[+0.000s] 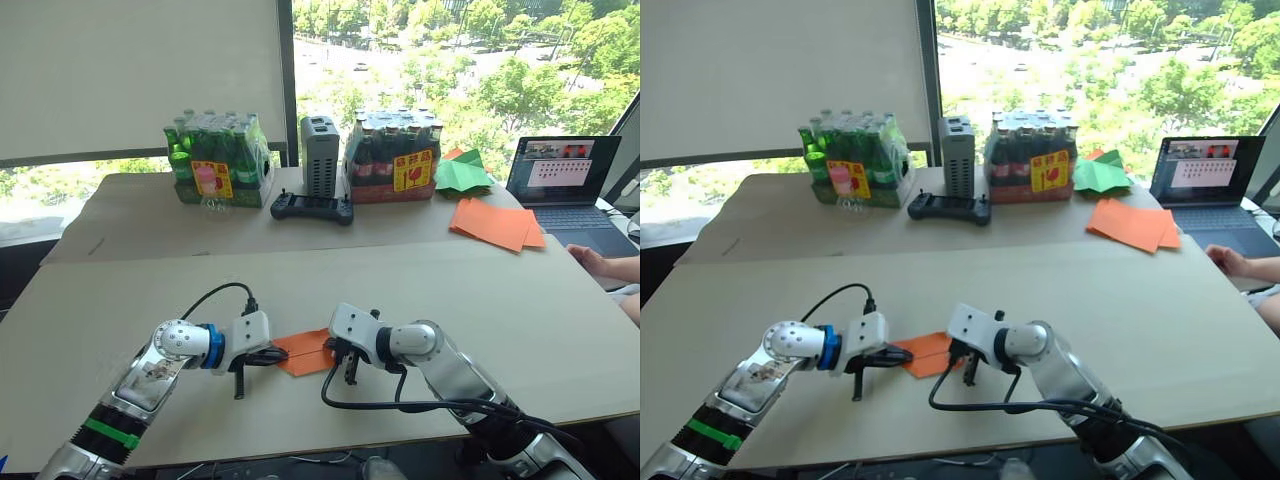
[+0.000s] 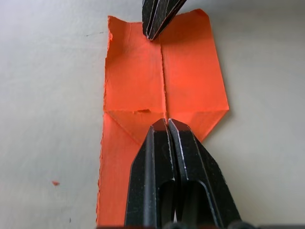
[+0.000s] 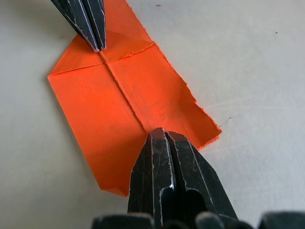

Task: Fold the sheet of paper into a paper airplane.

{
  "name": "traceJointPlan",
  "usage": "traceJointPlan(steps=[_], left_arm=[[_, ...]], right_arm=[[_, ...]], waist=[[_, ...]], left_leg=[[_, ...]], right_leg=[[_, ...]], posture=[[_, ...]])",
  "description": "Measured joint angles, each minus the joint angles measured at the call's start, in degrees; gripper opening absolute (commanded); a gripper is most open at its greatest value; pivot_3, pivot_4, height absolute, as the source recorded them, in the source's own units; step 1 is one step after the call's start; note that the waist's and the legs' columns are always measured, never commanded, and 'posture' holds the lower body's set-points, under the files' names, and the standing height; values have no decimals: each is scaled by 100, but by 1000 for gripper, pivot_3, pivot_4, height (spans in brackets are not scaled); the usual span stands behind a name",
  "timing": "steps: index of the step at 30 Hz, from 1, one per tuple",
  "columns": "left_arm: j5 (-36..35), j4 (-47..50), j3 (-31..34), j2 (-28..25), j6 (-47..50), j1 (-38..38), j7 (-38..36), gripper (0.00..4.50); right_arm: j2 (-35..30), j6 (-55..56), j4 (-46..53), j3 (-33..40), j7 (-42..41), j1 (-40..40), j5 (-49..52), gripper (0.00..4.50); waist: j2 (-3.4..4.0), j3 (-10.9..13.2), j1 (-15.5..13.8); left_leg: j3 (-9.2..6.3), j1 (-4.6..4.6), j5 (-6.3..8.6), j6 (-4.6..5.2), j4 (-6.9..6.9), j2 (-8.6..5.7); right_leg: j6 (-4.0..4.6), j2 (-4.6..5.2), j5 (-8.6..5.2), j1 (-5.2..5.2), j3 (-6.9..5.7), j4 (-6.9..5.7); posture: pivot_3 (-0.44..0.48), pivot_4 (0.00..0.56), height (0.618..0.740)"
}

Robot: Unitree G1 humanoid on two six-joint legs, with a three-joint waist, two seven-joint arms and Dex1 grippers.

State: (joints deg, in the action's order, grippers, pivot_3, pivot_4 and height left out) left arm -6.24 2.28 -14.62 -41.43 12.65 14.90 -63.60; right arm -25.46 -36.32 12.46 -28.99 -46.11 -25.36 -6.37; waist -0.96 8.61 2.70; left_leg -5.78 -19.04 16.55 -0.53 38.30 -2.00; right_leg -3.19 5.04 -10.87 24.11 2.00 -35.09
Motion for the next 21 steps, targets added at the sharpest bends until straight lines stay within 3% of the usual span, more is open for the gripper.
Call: traceJointPlan(steps=[8,15,19,21], left_arm=[[-96,232,276,-361,71,-400,48,48],[-129,305,405,-363,213,-428,96,48],[-677,536,904,-422,907,-650,125,48],[-1045,638,1272,-514,1324,-694,110,48]], right_arm=[[1,-10,-14,-4,0,-10,10,20],[12,-14,1,-3,-1,-27,22,20],[85,-223,162,161,2,-7,256,20],[140,-410,302,384,6,9,462,633]], waist=[[7,-6,-2],[9,-7,-3],[-4,22,18],[-16,64,-8]], left_leg=[[0,2,0,0,-3,3],[0,0,0,0,-4,5],[-6,-23,0,0,-3,15],[-10,-37,-1,-1,-3,16]], right_leg=[[2,-3,-2,0,0,0],[3,-6,-2,3,0,0],[5,-18,-1,33,0,-4],[11,-19,2,53,-2,-4]], posture=[[0,150,723],[0,150,723],[0,150,723],[0,150,723]])
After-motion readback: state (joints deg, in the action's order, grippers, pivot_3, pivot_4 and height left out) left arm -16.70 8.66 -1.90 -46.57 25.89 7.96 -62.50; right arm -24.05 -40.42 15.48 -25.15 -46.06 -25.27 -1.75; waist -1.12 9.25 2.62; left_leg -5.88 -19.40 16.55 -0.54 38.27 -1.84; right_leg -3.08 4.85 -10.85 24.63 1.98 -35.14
